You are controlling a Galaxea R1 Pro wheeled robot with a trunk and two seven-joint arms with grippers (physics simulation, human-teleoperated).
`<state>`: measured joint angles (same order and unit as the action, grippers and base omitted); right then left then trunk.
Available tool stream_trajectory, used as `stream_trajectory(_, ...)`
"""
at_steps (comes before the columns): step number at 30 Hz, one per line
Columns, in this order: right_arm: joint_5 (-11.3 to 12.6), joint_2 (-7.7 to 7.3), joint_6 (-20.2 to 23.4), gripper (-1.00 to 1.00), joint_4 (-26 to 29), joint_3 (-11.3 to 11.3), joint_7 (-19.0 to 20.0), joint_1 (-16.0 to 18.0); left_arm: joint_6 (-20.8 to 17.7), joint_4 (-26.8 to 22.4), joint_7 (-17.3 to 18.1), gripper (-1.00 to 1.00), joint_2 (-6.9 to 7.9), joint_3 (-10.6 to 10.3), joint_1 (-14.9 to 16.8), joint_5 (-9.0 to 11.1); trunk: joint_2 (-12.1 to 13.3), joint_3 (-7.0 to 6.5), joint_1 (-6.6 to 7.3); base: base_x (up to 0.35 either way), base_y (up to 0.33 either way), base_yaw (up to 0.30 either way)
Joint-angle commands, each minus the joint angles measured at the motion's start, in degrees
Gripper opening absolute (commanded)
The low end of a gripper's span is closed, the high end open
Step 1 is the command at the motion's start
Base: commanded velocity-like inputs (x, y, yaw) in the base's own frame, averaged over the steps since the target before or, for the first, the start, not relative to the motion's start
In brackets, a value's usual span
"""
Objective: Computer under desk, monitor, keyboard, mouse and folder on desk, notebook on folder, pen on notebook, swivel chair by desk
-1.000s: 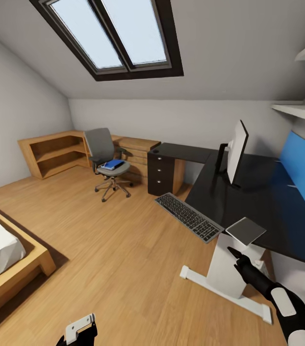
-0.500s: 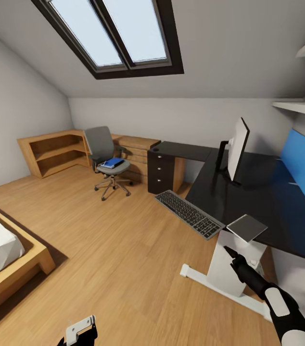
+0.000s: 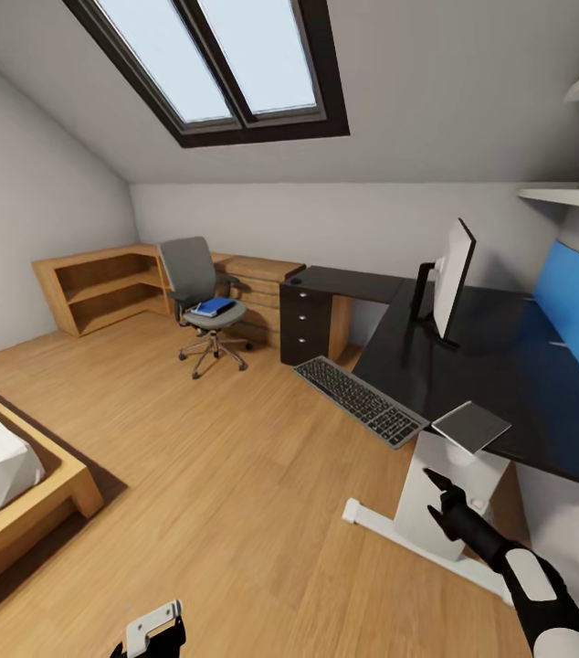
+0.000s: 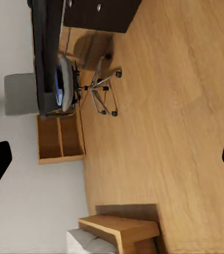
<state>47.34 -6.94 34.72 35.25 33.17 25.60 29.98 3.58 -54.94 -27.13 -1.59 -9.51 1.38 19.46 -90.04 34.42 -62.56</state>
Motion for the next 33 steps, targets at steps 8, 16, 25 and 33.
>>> stream_trajectory(8, 5.2, -0.9, 9.3, 1.0, 0.3, 0.2, 0.1, 0.0, 0.3, 1.2, 0.1, 1.0, 0.08, -1.8, 0.0, 0.6, -0.4, 0.24, -0.22, 0.0, 0.0, 0.0)
stream_trajectory(16, 5.6, -1.14, 12.1, 1.0, 0.7, 0.2, 0.1, 0.1, 0.4, 2.9, 0.0, 1.0, 0.21, -6.4, 0.0, 0.6, -0.4, 0.24, -0.22, 0.107, 0.0, 0.0)
stream_trajectory(25, 5.5, -1.14, 12.1, 1.0, 0.7, 0.2, 0.1, 0.1, 0.4, 3.2, 0.0, 1.0, 0.26, -6.5, 0.0, 0.6, -0.4, 0.24, -0.22, 0.116, 0.0, 0.0)
stream_trajectory(33, 5.5, -1.14, 11.9, 1.0, 0.7, 0.2, 0.1, 0.1, 0.4, 3.3, -0.1, 1.0, 0.27, -6.6, 0.0, 0.6, -0.4, 0.24, -0.22, 0.092, 0.0, 0.0)
